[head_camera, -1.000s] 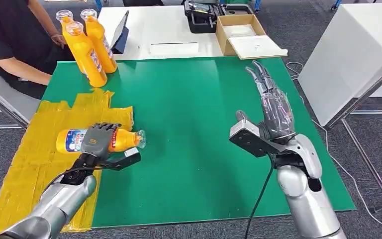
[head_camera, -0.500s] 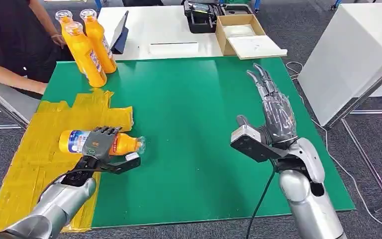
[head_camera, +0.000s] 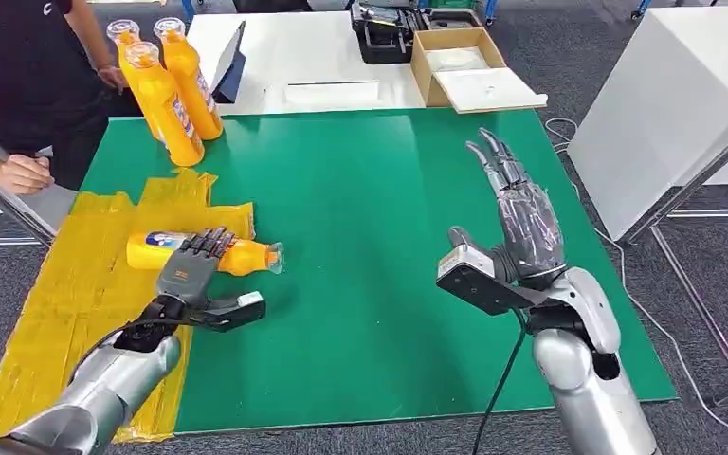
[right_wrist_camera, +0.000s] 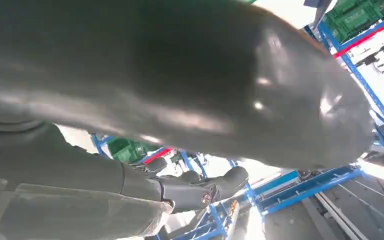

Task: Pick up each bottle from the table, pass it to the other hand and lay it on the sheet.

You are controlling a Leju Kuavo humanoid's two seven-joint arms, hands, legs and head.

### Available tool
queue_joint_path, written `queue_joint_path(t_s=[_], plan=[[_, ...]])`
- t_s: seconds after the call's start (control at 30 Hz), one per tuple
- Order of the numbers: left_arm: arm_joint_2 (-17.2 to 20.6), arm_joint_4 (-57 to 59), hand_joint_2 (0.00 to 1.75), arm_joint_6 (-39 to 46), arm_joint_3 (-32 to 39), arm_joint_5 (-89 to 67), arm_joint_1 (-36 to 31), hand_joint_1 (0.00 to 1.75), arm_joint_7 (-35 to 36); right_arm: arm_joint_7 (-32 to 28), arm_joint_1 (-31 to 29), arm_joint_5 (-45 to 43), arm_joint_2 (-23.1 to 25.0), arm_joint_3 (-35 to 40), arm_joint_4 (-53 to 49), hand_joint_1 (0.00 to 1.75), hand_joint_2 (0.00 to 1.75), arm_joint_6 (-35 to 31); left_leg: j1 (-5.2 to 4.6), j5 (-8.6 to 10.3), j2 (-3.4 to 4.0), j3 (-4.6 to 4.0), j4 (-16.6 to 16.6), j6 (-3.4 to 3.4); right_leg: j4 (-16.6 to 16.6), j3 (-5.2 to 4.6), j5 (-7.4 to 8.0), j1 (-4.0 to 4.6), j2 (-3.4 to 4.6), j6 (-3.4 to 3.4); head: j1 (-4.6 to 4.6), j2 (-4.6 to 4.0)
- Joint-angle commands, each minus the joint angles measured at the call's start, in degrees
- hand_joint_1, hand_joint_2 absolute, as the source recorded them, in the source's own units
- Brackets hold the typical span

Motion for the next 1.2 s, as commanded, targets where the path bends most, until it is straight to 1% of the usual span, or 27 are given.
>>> queue_joint_path(t_s=[0.03,0.07,0.13,0.17,0.2,0.23,0.27,0.37,0.4,0.43,0.47,0.53,0.57,0.6,0.7,0.73,0.83,0.9,0.97,1.0,1.03,1.2], plan=[[-1.34,-7.47,0.0,-3.51,8.53,7.96,0.66,0.0,-2.98,-0.13,-2.03,-0.51,-0.2,-1.08,2.79,0.0,0.0,-0.08,0.03,-0.07,0.02,0.13,0.03,-0.24,0.01,0.14,-0.06,0.03,-0.06,-0.07,0.0,0.0],[-2.39,-13.06,0.0,-5.54,12.04,14.01,1.4,0.0,-4.56,0.18,-2.2,-0.84,0.05,-1.73,3.1,0.0,0.0,-0.2,0.05,-0.1,0.01,0.13,0.07,-0.27,0.03,0.15,-0.08,0.04,-0.08,-0.08,-0.02,0.0],[-4.36,-24.93,0.0,-10.08,16.58,25.67,2.28,0.0,-6.97,1.05,-3.36,-0.63,0.48,-2.38,4.52,0.0,0.0,-0.54,0.06,-0.06,-0.08,-0.04,0.14,-0.22,0.08,0.02,-0.07,0.06,-0.19,-0.06,-0.02,0.0],[-5.61,-33.27,0.0,-14.18,18.75,33.54,2.39,0.0,-4.34,1.7,-4.95,-1.03,1.05,-2.28,6.48,0.0,0.0,-0.18,0.07,-0.08,-0.11,-0.02,0.16,-0.26,0.1,0.06,-0.1,0.06,-0.24,-0.07,0.0,0.0],[-6.03,-36.98,0.0,-16.07,19.45,37.96,2.26,0.0,-3.31,2.02,-5.95,-1.05,1.36,-2.01,7.71,0.0,0.0,-0.17,0.08,-0.09,-0.23,-0.13,0.27,-0.26,0.17,-0.01,-0.13,0.08,-0.35,-0.06,0.0,0.0],[-5.79,-38.31,0.0,-16.74,19.19,38.4,2.19,0.0,-2.46,2.08,-6.37,-0.92,1.5,-1.83,8.3,0.0,0.0,-0.24,0.1,-0.04,-0.13,-0.19,0.21,-0.18,0.11,-0.11,-0.05,0.1,-0.21,-0.05,0.0,0.0],[-6.21,-43.71,0.0,-20.73,20.3,50.98,1.45,0.0,-1.54,2.57,-8.63,-2.47,2.64,-0.98,11.12,0.0,0.0,0.25,0.13,-0.08,-0.19,-0.34,0.4,-0.22,0.25,-0.21,-0.09,0.12,-0.3,-0.05,-0.02,0.0],[-4.23,-48.9,0.0,-21.83,17.19,65.27,-0.48,0.0,-0.44,0.24,-11.94,-8.49,5.39,0.16,16.17,0.0,0.0,-1.63,0.11,-0.11,0.17,-0.26,0.36,-0.23,0.24,-0.24,-0.02,0.11,0.07,-0.07,0.0,0.0],[-3.69,-49.15,0.0,-21.44,14.81,68.42,-1.21,0.0,-0.93,-1.12,-12.62,-12.25,6.12,0.56,17.66,0.0,0.0,-1.22,0.09,-0.03,0.23,-0.18,0.18,-0.12,0.1,-0.16,0.05,0.11,0.16,-0.05,0.0,0.0],[-3.76,-48.93,0.0,-20.67,13.96,68.63,-1.4,0.0,-0.89,-1.24,-12.77,-12.43,6.14,0.93,18.01,0.0,0.0,-1.45,0.08,0.01,0.19,-0.14,0.1,-0.08,0.04,-0.12,0.09,0.09,0.11,0.0,0.0,0.0],[-3.77,-48.56,0.0,-20.1,13.45,68.72,-1.42,0.0,-1.1,-1.3,-12.72,-12.52,6.04,1.11,17.98,0.0,0.0,-1.61,0.09,-0.08,0.33,-0.05,0.17,-0.21,0.11,-0.07,0.05,0.11,0.21,-0.05,0.0,0.0],[-3.48,-48.02,0.0,-20.08,11.24,71.7,-1.65,0.0,-4.25,-2.27,-12.74,-15.13,7.0,0.75,17.96,0.0,0.0,-1.32,0.05,-0.05,0.22,0.06,0.05,-0.2,0.04,0.02,0.1,0.07,0.12,-0.17,0.0,0.0],[-4.38,-47.45,0.0,-19.82,10.28,72.36,-2.29,0.0,-4.39,-2.87,-13.39,-15.87,7.55,0.88,18.33,0.0,0.0,-0.86,0.06,-0.02,0.13,0.07,0.03,-0.18,0.02,0.04,0.1,0.07,0.04,-0.17,-0.02,0.0],[-5.27,-46.5,0.0,-19.51,8.14,72.8,-3.33,0.0,-4.22,-4.39,-14.32,-15.08,8.89,0.66,18.96,0.0,0.0,-3.11,0.04,0.0,0.07,0.04,0.05,-0.14,0.04,0.02,0.09,0.06,-0.02,-0.15,-0.02,0.0],[-6.01,-45.91,0.0,-18.48,6.95,72.96,-3.87,0.0,-4.05,-4.36,-15.09,-14.88,9.32,1.13,19.5,0.0,0.0,-3.41,0.07,0.0,-0.03,-0.03,0.13,-0.16,0.07,-0.04,0.1,0.08,-0.1,-0.14,0.0,0.0],[-6.02,-45.42,0.0,-18.73,6.33,74.25,-4.13,0.0,-3.86,-5.05,-15.28,-17.04,9.81,0.83,19.72,0.0,0.0,-2.99,0.04,0.02,0.01,-0.01,0.08,-0.13,0.05,-0.03,0.12,0.05,-0.05,-0.12,-0.02,0.0],[-8.45,-43.08,0.0,-18.25,4.07,76.11,-5.21,0.0,-3.49,-9.05,-16.34,-23.61,12.2,-0.22,21.59,0.0,0.0,-3.17,0.04,0.03,0.04,-0.01,0.06,-0.12,0.04,-0.02,0.13,0.05,-0.04,-0.12,-0.02,0.0],[-9.41,-41.11,0.0,-16.7,2.91,76.69,-6.17,0.0,-3.25,-7.66,-17.31,-25.91,13.96,-0.69,23.83,0.0,0.0,-4.57,0.04,0.03,0.01,0.02,0.07,-0.16,0.04,0.02,0.11,0.06,-0.08,-0.14,0.0,0.0],[-10.1,-39.65,0.0,-16.32,2.37,77.03,-6.74,0.0,-3.07,-6.56,-18.23,-28.3,14.88,-0.57,25.92,0.0,0.0,-4.27,0.05,0.03,0.02,0.03,0.07,-0.15,0.04,0.02,0.1,0.07,-0.08,-0.14,0.0,0.0],[-10.51,-39.0,0.0,-16.34,2.31,77.26,-6.97,0.0,-2.9,-6.34,-18.69,-28.75,14.75,-0.34,26.82,0.0,0.0,-3.95,0.06,-0.03,0.01,0.13,0.12,-0.32,0.09,0.12,0.04,0.07,-0.14,-0.18,0.0,0.0],[-11.02,-38.32,0.0,-16.2,2.36,77.48,-7.2,0.0,-2.79,-6.24,-19.12,-28.78,14.53,-0.08,27.76,0.0,0.0,-3.81,0.04,0.04,0.02,0.03,0.04,-0.12,0.02,0.03,0.11,0.06,-0.06,-0.13,0.0,0.0],[-11.91,-36.77,0.0,-16.45,2.45,77.45,-7.64,0.0,-2.78,-6.07,-19.35,-28.91,14.62,-0.82,29.29,0.0,0.0,-3.91,0.04,0.04,0.0,0.04,0.05,-0.13,0.02,0.05,0.1,0.06,-0.1,-0.13,-0.02,0.0]])
